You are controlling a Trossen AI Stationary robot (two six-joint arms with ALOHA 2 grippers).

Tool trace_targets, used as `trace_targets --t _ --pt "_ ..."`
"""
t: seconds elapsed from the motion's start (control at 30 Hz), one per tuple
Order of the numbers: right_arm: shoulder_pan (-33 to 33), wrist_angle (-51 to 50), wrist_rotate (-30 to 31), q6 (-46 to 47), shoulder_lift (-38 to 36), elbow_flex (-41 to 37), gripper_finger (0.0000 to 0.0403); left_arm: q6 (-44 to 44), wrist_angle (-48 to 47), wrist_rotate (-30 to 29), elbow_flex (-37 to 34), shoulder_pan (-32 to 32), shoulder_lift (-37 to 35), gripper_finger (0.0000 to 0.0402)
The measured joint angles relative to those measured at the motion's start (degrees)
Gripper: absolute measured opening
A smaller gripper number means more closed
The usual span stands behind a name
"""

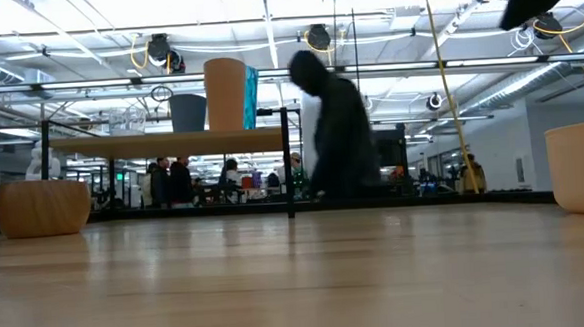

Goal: Stack small to large cups/mugs on shelf
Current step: Put the orange mug on the shelf

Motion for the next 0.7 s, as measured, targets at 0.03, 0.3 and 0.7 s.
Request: trace_targets --t 0.03,0.3,0.7 --pt "0.0 -2.98 -1.34 0.86 0.44 1.42 0.0391 -0.33 2.84 -0.16 -2.34 -0.48 -0.01 0.0076" --pt "0.0 -20.45 -10.38 7.33 3.11 6.05 0.0391 -4.44 26.1 -3.11 -21.73 -2.73 -0.09 0.0076" --pt "5.28 -30.87 -14.57 19.46 3.11 6.01 0.0391 -1.82 65.38 -2.48 -41.35 -3.08 -0.09 0.0076"
